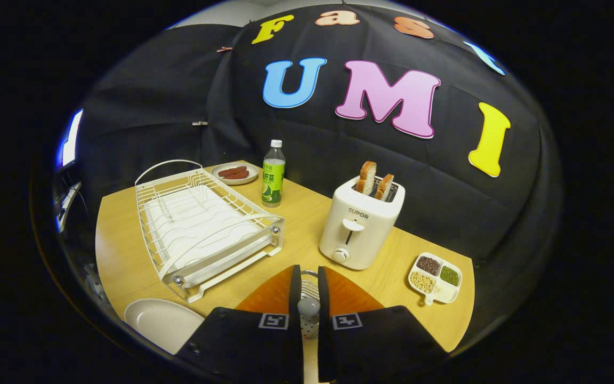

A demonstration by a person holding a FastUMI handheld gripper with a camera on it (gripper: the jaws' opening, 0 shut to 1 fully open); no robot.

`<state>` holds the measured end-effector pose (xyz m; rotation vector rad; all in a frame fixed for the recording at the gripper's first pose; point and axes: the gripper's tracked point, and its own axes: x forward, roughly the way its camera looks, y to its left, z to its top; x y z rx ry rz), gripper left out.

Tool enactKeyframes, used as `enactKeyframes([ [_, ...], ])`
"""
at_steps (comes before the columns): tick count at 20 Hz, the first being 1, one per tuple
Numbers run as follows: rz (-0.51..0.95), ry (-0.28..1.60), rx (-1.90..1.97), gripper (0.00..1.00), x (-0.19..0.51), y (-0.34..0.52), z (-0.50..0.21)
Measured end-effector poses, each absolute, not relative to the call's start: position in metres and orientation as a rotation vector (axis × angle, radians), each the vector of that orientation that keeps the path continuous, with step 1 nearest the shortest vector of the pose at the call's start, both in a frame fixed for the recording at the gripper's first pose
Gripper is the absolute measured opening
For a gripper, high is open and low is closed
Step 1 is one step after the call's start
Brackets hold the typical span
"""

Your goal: Take the plate from the dish rack, then take the spoon from the basket and place it into the plate.

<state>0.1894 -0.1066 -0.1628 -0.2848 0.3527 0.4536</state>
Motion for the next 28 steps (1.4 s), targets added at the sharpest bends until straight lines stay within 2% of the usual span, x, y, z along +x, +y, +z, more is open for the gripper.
enactKeyframes([
  [8,0.408,0.28,-0.158,0.14,0.183,-0.122,-0.088],
  [15,0.398,0.246,-0.08,0.14,0.137,-0.116,-0.017],
  [19,0.415,0.268,-0.057,0.15,0.092,-0.087,-0.014],
  [28,0.469,0.388,-0.096,0.15,0.024,-0.01,-0.095],
])
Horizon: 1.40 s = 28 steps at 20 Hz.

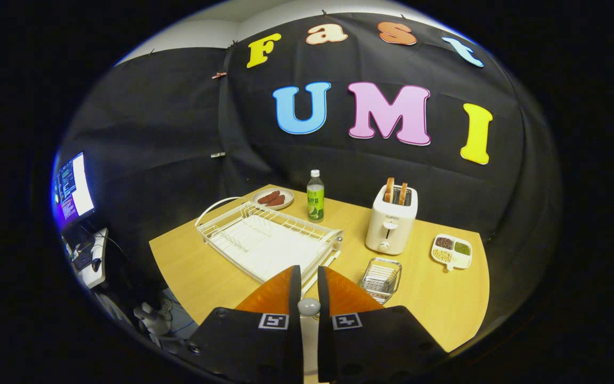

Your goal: Take the plate from the dish rack, then take the spoon from the basket and place it into the plate.

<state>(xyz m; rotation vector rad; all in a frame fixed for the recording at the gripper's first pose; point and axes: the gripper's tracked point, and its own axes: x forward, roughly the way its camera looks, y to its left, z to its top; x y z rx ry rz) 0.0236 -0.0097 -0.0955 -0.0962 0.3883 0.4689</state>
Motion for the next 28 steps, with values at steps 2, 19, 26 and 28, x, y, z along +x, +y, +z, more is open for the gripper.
enactKeyframes([
  [2,0.465,0.415,-0.096,0.14,0.022,0.0,-0.117],
  [19,0.286,0.53,-0.027,0.2,-0.003,-0.004,-0.195],
  [26,0.225,0.513,0.027,0.97,0.008,-0.017,-0.174],
  [28,0.186,0.479,0.05,0.98,0.015,-0.031,-0.153],
])
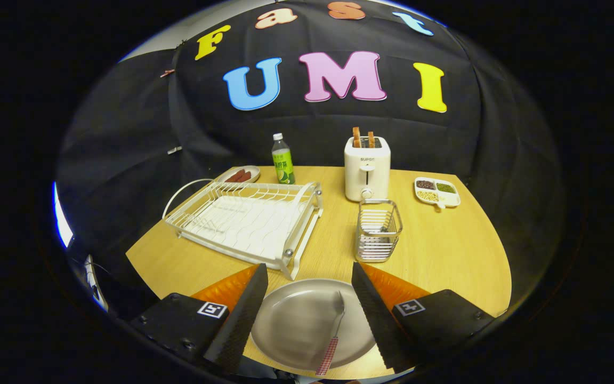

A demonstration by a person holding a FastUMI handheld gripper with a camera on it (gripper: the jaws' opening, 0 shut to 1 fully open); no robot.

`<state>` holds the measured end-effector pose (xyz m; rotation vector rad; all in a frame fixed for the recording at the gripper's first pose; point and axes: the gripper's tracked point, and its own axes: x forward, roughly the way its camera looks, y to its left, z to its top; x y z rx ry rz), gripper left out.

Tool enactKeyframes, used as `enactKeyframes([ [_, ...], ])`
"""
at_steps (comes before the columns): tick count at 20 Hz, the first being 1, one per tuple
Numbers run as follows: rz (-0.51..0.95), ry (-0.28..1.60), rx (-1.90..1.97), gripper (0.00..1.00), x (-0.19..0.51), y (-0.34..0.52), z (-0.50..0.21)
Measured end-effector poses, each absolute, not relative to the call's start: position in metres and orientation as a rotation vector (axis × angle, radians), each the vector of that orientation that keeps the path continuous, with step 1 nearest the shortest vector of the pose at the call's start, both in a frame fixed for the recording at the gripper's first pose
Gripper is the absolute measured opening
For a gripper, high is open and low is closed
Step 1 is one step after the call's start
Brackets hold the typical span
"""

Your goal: Take the plate from the dish rack, then take the spoon from the basket and place it into the plate.

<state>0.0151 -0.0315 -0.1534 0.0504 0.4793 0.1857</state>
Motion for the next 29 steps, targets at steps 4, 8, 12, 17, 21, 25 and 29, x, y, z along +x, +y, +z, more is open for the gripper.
enactKeyframes([
  [4,0.104,0.381,0.099,0.98,0.018,-0.069,-0.098],
  [8,0.04,0.288,0.102,0.99,0.01,-0.103,-0.047],
  [12,0.01,0.207,0.096,0.99,-0.001,-0.126,-0.001],
  [17,-0.005,0.131,0.11,0.99,-0.021,-0.138,0.038],
  [21,0.048,0.134,0.066,0.99,-0.025,-0.131,0.038],
  [25,0.114,0.129,0.04,0.99,-0.019,-0.122,0.039],
  [29,0.162,0.131,0.043,0.99,-0.01,-0.115,0.041],
])
